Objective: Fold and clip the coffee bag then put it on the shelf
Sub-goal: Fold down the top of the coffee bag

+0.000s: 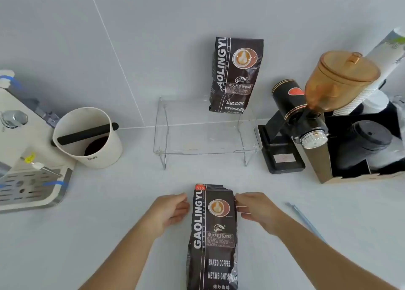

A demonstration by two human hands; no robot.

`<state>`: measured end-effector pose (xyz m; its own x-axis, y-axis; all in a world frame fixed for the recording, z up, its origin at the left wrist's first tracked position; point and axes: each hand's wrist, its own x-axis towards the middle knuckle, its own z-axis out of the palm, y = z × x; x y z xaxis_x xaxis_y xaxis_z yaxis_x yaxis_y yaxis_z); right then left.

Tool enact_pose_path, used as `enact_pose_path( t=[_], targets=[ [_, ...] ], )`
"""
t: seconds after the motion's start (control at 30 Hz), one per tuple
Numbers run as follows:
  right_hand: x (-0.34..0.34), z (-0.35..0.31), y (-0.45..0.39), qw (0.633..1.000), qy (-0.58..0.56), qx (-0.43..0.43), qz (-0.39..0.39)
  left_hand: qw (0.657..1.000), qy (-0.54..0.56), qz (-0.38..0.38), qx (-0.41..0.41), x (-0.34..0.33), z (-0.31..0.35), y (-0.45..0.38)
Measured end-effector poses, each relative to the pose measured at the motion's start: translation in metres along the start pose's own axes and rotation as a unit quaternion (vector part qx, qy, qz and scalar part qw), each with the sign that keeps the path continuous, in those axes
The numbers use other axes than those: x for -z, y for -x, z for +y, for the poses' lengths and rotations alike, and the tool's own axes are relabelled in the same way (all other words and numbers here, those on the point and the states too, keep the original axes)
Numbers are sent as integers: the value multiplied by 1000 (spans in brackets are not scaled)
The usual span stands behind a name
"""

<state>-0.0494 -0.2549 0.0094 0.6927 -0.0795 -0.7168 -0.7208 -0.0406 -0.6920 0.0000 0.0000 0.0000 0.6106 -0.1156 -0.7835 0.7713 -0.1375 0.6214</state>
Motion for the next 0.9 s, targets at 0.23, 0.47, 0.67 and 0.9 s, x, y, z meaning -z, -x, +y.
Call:
enact_pose_path(
  t=[0.23, 0.47, 0.67, 0.9],
  targets=[
    [-24, 9, -8, 993, -103, -12, 51, 1000, -1, -12, 3, -30, 8, -6],
    [-32, 9, -8, 991, -84, -6, 103, 999, 31, 8, 1, -36, 9, -12],
    [-41, 2, 8, 988, -58, 26, 138, 997, 74, 1, -15, -32, 13, 0],
    [-42, -15, 50, 984, -46, 97, 141, 987, 116, -10, -113, -29, 20, 48]
  ],
)
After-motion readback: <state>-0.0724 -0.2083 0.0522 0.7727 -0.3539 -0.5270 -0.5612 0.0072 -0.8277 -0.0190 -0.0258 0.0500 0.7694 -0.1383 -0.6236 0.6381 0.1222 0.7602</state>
